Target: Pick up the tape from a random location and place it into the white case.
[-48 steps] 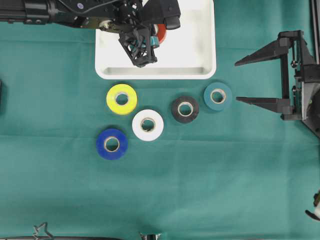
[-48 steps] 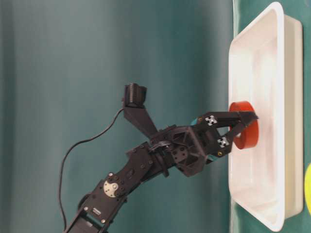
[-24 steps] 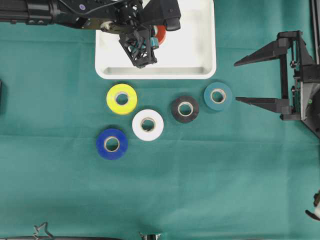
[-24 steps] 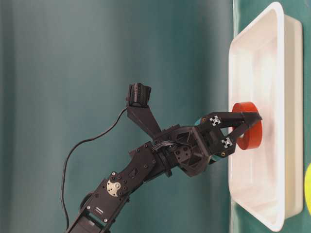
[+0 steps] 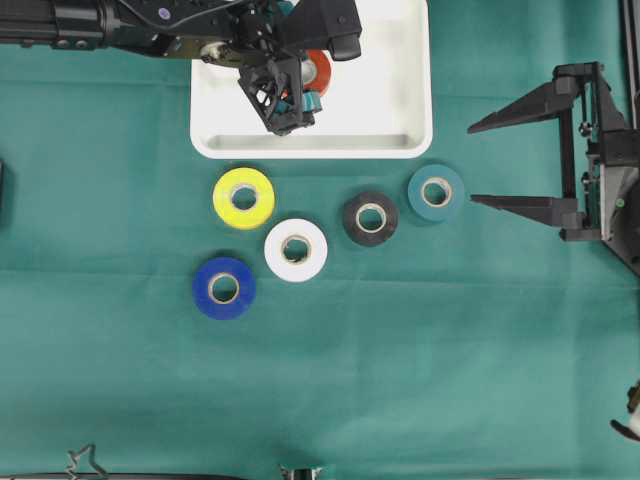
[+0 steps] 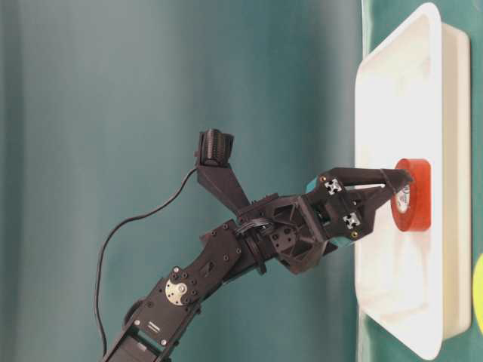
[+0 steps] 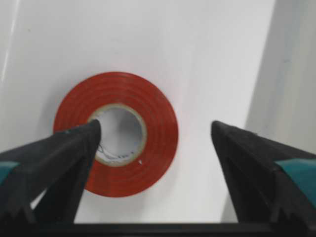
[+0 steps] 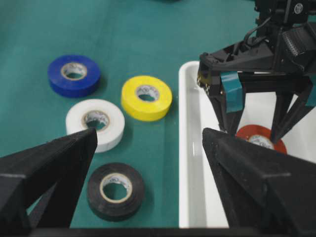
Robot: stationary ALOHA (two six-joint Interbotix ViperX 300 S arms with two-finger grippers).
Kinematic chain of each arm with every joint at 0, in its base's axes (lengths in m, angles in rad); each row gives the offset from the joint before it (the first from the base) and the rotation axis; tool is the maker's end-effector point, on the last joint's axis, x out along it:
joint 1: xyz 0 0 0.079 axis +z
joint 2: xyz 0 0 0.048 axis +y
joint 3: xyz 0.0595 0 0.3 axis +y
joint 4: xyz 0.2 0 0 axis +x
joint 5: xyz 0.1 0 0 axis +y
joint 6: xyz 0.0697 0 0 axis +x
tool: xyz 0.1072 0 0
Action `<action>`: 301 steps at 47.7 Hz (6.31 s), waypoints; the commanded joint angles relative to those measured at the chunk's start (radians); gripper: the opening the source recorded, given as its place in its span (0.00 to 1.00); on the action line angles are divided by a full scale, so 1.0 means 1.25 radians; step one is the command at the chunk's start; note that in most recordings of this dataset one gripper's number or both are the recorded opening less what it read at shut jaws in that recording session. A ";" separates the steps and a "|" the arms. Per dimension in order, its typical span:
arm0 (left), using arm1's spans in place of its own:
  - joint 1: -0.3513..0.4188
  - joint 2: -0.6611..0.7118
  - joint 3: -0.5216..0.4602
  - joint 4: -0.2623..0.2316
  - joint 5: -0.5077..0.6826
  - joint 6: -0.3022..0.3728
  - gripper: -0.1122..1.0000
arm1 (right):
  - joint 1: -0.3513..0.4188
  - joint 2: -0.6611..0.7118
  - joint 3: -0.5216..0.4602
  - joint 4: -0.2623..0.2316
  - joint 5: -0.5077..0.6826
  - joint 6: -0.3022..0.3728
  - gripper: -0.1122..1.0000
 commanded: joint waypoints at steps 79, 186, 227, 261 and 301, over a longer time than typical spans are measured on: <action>-0.167 -0.247 -0.091 0.002 0.160 0.001 0.95 | 0.000 -0.004 -0.032 -0.001 0.018 0.000 0.93; -0.191 -0.965 0.639 -0.010 -0.172 -0.006 0.95 | 0.000 -0.002 -0.029 0.000 0.021 0.004 0.93; -0.191 -0.965 0.639 -0.010 -0.167 -0.006 0.95 | 0.104 -0.001 -0.031 0.011 0.045 0.012 0.92; -0.191 -0.962 0.638 -0.010 -0.172 -0.006 0.95 | 0.106 0.222 -0.172 0.010 -0.027 0.015 0.92; -0.193 -0.957 0.639 -0.010 -0.168 -0.007 0.95 | 0.112 0.531 -0.475 0.011 0.072 0.017 0.92</action>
